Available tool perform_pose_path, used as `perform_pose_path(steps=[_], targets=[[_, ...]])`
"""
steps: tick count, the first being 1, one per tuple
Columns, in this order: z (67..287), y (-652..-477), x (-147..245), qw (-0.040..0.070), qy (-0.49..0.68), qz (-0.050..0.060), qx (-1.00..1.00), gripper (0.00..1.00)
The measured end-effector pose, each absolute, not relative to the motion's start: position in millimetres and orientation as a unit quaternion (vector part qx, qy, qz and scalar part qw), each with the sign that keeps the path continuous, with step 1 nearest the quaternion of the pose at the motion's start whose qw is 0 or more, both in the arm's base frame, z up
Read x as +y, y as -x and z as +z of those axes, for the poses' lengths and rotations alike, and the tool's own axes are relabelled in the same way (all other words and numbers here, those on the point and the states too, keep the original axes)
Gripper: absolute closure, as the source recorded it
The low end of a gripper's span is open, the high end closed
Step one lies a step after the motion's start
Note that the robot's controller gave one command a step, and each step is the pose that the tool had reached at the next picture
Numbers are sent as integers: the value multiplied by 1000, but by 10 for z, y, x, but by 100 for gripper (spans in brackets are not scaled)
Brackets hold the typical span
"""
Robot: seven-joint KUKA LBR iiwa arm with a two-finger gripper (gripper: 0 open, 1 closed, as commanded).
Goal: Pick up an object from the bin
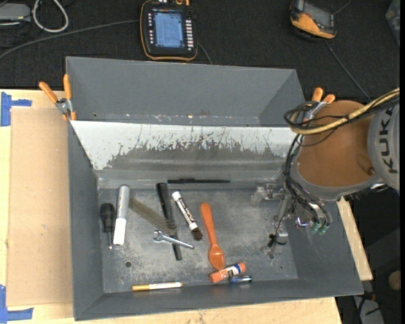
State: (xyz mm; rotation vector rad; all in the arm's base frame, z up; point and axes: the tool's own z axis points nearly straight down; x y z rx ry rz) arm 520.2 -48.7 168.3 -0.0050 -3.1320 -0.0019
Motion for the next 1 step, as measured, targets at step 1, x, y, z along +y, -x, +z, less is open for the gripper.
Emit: perform_pose_path(steps=[1], targets=[[1722, -5220, -484, 1, 0, 0, -1000, 0]])
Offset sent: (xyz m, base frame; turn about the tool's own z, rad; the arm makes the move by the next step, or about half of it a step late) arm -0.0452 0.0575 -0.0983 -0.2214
